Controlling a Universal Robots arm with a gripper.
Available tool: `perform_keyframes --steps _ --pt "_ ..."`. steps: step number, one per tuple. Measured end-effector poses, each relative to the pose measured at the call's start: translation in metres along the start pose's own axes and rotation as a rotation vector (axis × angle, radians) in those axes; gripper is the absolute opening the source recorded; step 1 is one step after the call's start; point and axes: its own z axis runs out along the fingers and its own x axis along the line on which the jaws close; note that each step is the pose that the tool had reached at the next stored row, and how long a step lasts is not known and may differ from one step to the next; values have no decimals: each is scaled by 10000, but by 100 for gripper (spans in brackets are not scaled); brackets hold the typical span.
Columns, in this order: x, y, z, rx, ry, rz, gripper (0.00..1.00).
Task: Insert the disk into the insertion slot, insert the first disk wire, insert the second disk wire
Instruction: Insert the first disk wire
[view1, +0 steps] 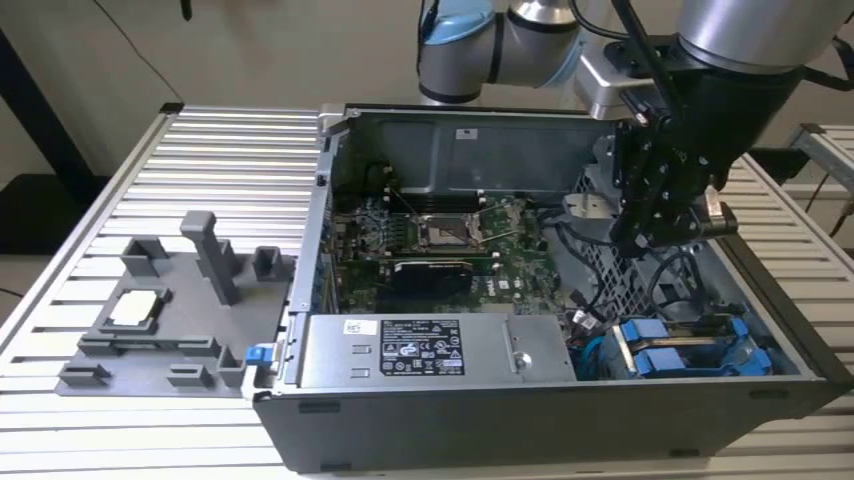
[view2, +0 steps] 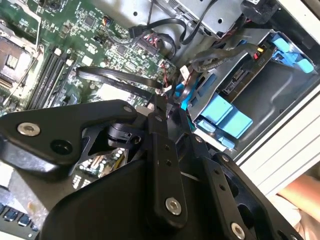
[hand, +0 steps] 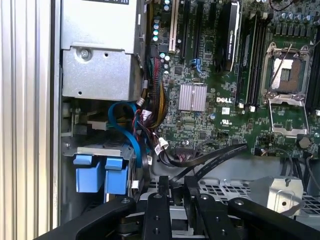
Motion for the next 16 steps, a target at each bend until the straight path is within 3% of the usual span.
perform_keyframes --steps 3,4,16 --pt "0 0 0 0 0 0 25" --pt "0 0 0 0 0 0 18" --pt "0 0 3 35 2 -2 18"
